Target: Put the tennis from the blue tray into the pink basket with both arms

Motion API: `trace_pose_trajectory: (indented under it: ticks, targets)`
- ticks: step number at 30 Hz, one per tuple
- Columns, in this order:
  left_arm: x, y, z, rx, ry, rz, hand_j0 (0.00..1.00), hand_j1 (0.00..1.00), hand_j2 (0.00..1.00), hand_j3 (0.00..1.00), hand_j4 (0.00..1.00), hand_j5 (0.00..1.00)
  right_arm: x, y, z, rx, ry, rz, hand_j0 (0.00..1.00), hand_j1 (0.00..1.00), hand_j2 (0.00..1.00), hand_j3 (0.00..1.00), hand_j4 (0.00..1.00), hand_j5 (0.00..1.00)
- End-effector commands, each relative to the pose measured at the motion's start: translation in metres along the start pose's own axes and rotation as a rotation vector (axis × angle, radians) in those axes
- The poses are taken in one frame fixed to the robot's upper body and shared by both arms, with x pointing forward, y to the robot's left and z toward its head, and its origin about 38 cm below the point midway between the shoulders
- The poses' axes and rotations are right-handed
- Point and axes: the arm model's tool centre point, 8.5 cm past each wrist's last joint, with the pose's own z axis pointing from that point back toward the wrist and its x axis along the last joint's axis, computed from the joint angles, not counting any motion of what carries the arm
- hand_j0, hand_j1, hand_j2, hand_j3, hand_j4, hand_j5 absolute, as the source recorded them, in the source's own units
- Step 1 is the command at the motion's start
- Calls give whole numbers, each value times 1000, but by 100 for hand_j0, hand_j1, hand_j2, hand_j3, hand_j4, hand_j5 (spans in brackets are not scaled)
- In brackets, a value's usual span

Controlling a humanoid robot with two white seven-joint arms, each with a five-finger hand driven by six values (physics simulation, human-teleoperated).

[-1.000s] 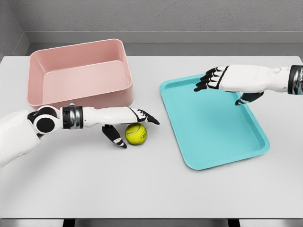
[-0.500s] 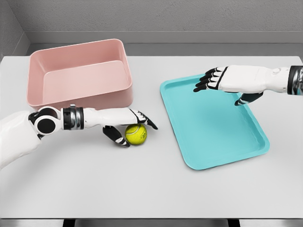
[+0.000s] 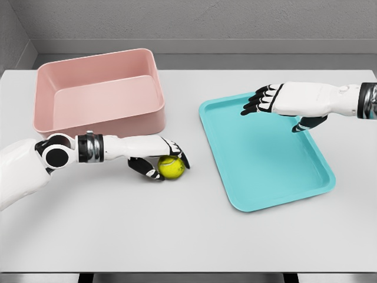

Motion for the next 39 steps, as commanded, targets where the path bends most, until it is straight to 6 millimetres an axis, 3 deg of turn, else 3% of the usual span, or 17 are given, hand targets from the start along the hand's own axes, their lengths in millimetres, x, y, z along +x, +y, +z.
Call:
trace_pose_trajectory:
  ticks: [1,14,39]
  targets:
    - [0,2,0,6,-1,4,63,63,63,63,63,63,0,0,0,-4,-1,-6,100,100,100,100,100,100]
    - [3,15,3,31,-6,-15,60,60,60,60,60,60,0,3,0,0,-1,-12,100,100,100,100,100,100]
    - [18,81,27,174,-9,-119,60,60,60,60,60,60,1,5,-2,3,-4,-17,100,100,100,100,100,100]
